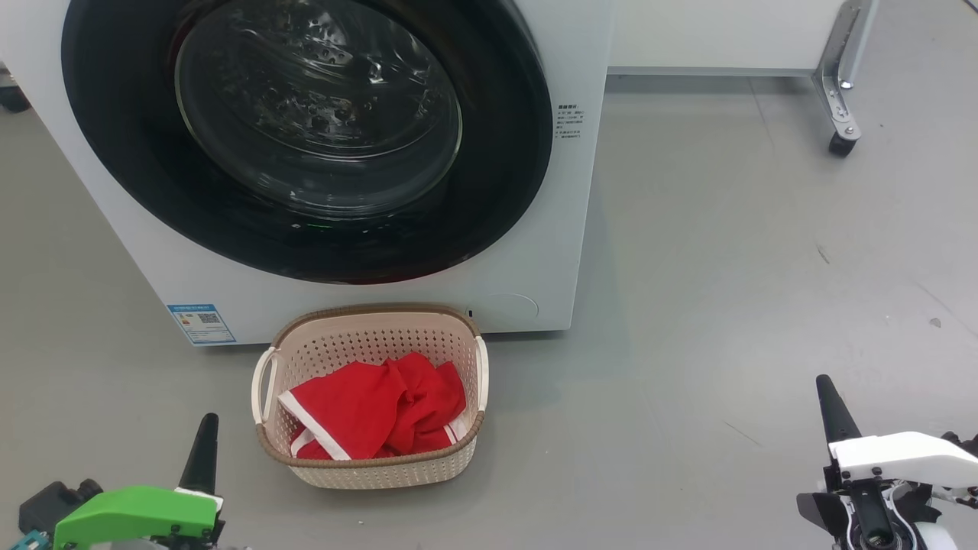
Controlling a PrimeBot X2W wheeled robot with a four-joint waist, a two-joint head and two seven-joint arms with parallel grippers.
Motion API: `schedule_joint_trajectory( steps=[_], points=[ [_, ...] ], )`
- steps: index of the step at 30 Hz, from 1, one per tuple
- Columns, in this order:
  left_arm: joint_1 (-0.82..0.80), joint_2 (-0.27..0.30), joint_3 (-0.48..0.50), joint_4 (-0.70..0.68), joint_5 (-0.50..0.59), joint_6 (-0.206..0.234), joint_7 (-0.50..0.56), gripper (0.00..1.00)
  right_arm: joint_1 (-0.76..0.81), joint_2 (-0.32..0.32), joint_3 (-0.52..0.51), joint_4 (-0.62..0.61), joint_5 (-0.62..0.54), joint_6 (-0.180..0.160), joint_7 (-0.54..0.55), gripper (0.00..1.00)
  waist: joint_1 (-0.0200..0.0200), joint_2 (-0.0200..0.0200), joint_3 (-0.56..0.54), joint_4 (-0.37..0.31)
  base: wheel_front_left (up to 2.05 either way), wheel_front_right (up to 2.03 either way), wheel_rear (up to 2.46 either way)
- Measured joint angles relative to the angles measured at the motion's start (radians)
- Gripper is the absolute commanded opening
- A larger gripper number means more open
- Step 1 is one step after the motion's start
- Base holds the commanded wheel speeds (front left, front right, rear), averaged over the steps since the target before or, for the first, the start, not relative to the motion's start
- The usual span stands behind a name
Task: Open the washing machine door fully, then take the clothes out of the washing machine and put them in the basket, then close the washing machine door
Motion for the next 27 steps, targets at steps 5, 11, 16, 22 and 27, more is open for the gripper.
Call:
schedule_joint_trajectory(
  steps=[5, 11, 16, 22, 27],
  points=[
    [-0.015, -0.003, 0.018, 0.004, -0.063, -0.010, 0.010, 0.00, -0.007, -0.002, -0.014, 0.001, 0.069, 0.004, 0.015, 0.00, 0.0000, 0.0000, 0.001, 0.001, 0.00, 0.00, 0.00],
    [-0.022, -0.004, 0.032, 0.010, -0.127, -0.019, 0.026, 0.00, -0.019, -0.005, -0.027, 0.004, 0.138, 0.008, 0.033, 0.00, 0.0000, 0.0000, 0.002, 0.002, 0.00, 0.00, 0.00],
    [-0.029, -0.005, 0.050, 0.017, -0.190, -0.032, 0.036, 0.00, -0.028, -0.006, -0.041, 0.005, 0.205, 0.013, 0.046, 0.00, 0.0000, 0.0000, 0.003, 0.002, 0.00, 0.00, 0.00],
    [-0.045, -0.008, 0.068, 0.025, -0.263, -0.044, 0.049, 0.00, -0.041, -0.007, -0.056, 0.007, 0.283, 0.021, 0.065, 0.00, 0.0000, 0.0000, 0.004, 0.003, 0.00, 0.00, 0.00],
    [-0.049, -0.008, 0.072, 0.026, -0.266, -0.044, 0.052, 0.00, -0.044, -0.007, -0.058, 0.007, 0.289, 0.021, 0.065, 0.00, 0.0000, 0.0000, 0.004, 0.003, 0.00, 0.00, 0.00]
  ],
)
